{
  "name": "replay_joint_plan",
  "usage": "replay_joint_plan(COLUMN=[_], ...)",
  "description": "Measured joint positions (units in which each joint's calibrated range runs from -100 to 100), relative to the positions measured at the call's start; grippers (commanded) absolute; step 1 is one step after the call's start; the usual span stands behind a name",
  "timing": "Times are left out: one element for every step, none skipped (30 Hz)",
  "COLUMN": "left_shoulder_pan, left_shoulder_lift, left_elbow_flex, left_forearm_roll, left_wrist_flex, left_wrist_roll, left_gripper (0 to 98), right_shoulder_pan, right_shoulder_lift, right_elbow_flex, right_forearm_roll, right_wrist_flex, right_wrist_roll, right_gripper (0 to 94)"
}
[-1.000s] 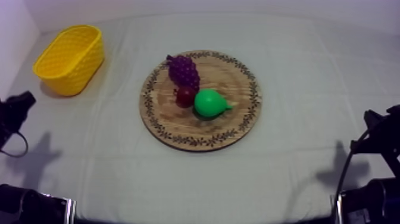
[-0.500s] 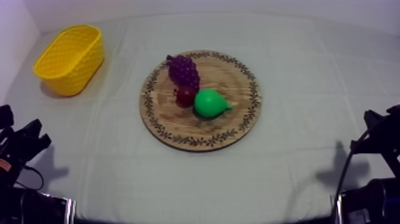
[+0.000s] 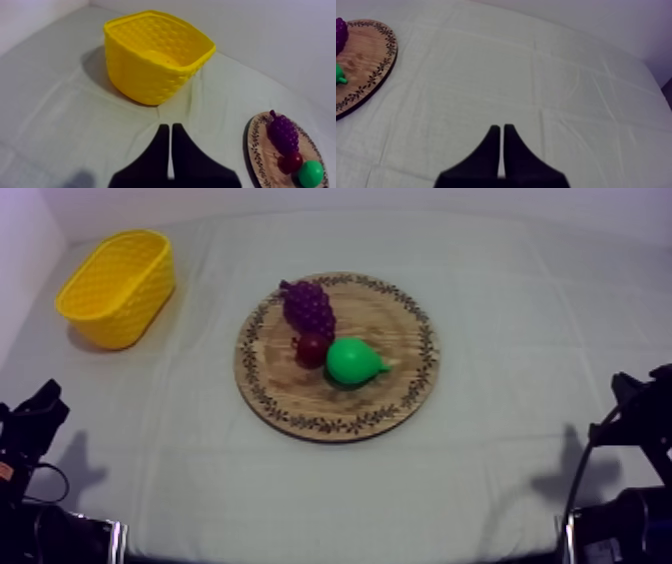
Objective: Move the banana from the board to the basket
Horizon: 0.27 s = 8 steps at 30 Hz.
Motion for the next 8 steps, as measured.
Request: replay_joint_plan(left_shoulder_pan=[0.0, 0.0, 0.0, 0.0, -0.1, -0.2, -0.2, -0.2], left_shoulder_lift=[0.0, 0.0, 0.0, -0.1, -0.1, -0.1, -0.1, -0.1], left_elbow_flex=[0.0, 0.0, 0.0, 0.0, 0.0, 0.0, 0.0, 0.0], left_forearm_roll=[0.00, 0.00, 0.00, 0.00, 0.00, 0.00, 0.00, 0.00], left_wrist_flex=[0.0, 0.0, 0.0, 0.0, 0.0, 0.0, 0.0, 0.0], left_wrist_roll=[0.2, 0.3, 0.3, 0.0, -0.4, -0.7, -0.9, -0.9], left_gripper=[0.0, 0.0, 0.0, 0.0, 0.0, 0.0, 0.0, 0.0], right_shoulder_pan=[0.0, 0.0, 0.0, 0.0, 0.0, 0.0, 0.0, 0.0], right_shoulder_lift=[0.0, 0.0, 0.0, 0.0, 0.0, 0.0, 0.0, 0.0], right_elbow_flex=[0.0, 0.0, 0.0, 0.0, 0.0, 0.0, 0.0, 0.0], right_forearm_roll=[0.0, 0.0, 0.0, 0.0, 0.0, 0.0, 0.0, 0.0], right_wrist_flex=[0.0, 0.0, 0.0, 0.0, 0.0, 0.0, 0.0, 0.0], right_wrist_roll=[0.0, 0.0, 0.0, 0.0, 0.0, 0.0, 0.0, 0.0], right_gripper=[0.6, 0.6, 0.6, 0.6, 0.6, 0.6, 0.6, 0.6])
